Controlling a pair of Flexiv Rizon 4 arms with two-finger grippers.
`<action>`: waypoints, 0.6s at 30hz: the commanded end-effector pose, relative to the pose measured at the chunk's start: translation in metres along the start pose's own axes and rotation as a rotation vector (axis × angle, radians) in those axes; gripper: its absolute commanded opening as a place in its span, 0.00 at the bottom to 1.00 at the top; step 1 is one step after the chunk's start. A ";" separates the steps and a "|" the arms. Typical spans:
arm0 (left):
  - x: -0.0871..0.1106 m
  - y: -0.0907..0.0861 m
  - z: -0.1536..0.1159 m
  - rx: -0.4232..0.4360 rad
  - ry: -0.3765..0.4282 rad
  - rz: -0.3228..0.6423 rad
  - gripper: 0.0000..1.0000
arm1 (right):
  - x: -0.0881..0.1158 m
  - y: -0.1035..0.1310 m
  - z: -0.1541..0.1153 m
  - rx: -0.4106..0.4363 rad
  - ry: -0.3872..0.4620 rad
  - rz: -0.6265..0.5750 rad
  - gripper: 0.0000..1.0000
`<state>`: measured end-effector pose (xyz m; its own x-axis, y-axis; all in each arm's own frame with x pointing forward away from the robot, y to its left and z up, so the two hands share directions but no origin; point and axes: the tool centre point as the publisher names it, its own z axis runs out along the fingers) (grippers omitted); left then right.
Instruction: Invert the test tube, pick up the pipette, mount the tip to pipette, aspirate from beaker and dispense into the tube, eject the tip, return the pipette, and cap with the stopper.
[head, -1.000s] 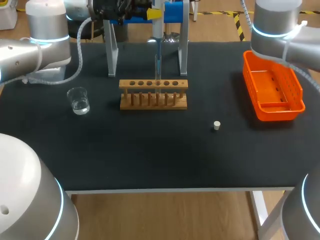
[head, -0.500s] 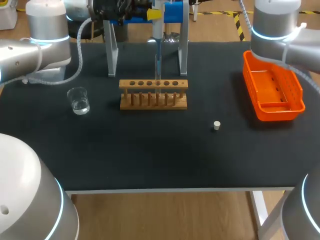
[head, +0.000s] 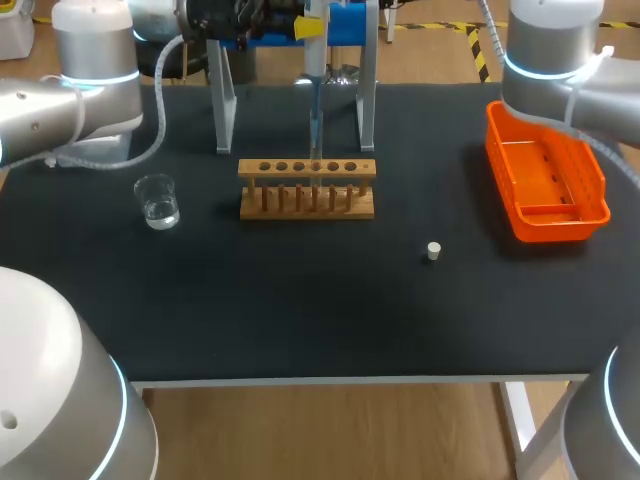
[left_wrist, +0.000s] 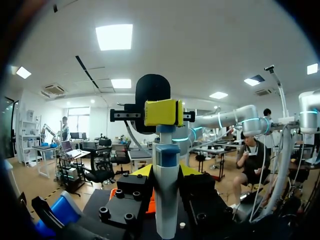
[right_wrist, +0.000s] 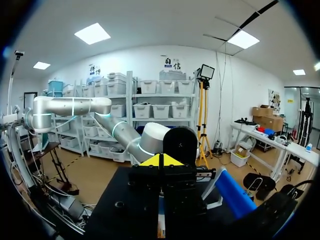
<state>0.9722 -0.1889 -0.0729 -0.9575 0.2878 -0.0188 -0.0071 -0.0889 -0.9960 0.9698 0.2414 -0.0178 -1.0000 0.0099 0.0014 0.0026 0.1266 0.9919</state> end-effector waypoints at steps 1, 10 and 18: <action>-0.002 -0.003 -0.001 -0.002 0.006 0.000 0.00 | 0.004 0.014 -0.007 -0.012 -0.011 -0.030 0.00; -0.002 -0.003 -0.001 -0.002 0.006 0.000 0.00 | 0.018 0.046 -0.039 -0.069 -0.049 -0.125 0.04; -0.002 -0.003 -0.001 -0.002 0.006 0.000 0.00 | 0.044 0.032 -0.086 -0.081 -0.046 -0.207 1.00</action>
<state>0.9726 -0.1885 -0.0708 -0.9574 0.2882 -0.0192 -0.0067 -0.0885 -0.9961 0.9431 0.1895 0.0325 -0.9789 0.0228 -0.2032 -0.2018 0.0536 0.9780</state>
